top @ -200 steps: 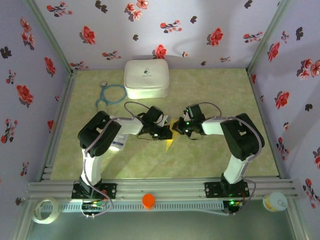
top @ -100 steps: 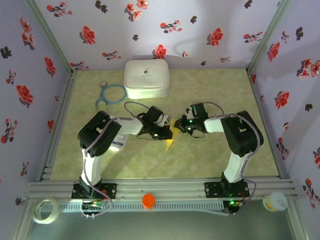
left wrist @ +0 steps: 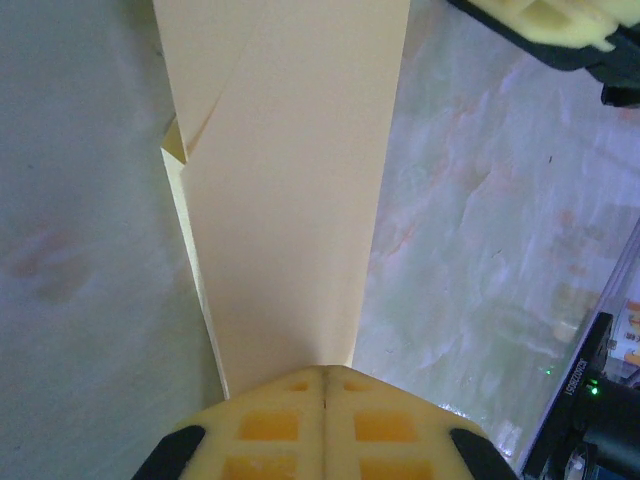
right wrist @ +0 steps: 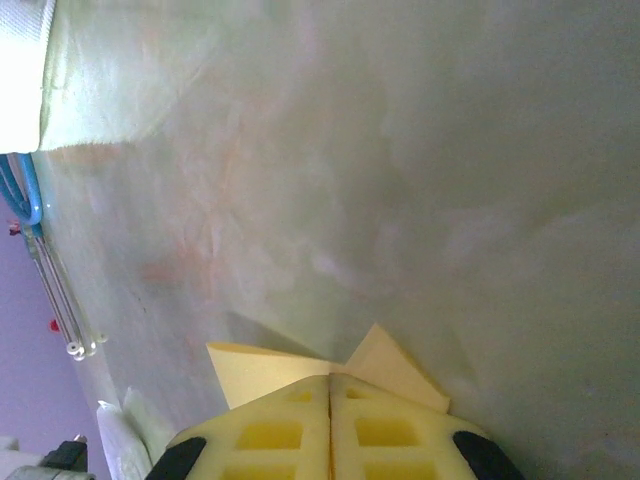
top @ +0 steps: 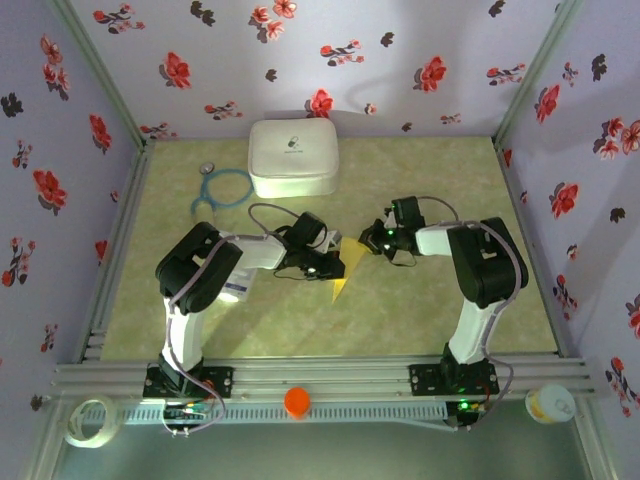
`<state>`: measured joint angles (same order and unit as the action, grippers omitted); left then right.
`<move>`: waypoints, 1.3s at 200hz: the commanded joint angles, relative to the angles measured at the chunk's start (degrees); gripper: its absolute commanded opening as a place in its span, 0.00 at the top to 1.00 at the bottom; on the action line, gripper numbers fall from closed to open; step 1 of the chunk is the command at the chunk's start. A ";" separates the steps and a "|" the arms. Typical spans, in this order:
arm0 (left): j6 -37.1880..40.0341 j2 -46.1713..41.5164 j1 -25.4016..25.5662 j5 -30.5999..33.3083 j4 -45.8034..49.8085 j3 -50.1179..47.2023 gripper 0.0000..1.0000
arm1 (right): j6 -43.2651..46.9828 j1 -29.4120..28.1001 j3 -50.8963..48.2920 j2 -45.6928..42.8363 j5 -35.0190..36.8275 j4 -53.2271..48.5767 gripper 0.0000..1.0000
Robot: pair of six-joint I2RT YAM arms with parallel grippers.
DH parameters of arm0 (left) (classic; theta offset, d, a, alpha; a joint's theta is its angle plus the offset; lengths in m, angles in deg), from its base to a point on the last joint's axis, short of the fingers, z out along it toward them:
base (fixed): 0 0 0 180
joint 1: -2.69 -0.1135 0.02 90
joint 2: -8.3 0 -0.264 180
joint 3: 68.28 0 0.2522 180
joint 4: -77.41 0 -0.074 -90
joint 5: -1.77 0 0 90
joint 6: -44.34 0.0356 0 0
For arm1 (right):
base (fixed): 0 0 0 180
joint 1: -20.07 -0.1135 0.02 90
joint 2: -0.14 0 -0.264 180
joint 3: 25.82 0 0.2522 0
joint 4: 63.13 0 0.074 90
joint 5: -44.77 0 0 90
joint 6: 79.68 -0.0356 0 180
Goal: Fold a paper plane with a square sheet of paper (pick it up from the middle)
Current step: Fold the wing for the fifth time at the center of the table.
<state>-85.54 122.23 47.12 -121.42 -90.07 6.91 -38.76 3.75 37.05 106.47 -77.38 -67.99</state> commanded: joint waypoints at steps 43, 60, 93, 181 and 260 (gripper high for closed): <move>1.92 3.66 0.58 2.87 9.99 -2.50 1.00 | 0.94 4.41 3.07 1.61 3.73 -3.01 0.91; 1.92 3.46 0.58 3.02 9.94 -2.62 1.00 | 1.21 4.37 3.12 -0.11 3.25 -3.60 0.91; 1.66 3.17 0.59 3.21 9.70 -2.89 1.00 | 2.12 4.25 1.36 -6.16 2.46 -5.01 0.90; 1.10 2.07 0.58 3.31 8.35 -3.32 1.00 | -1.57 -7.72 -5.65 -7.72 -0.20 -1.14 0.99; 0.69 1.47 0.55 3.47 7.56 -3.68 1.00 | -4.94 -10.24 -12.33 -7.56 2.73 2.65 1.00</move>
<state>-85.56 121.90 47.12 -121.46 -90.74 6.28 -42.79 -6.06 25.90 97.75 -76.72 -65.49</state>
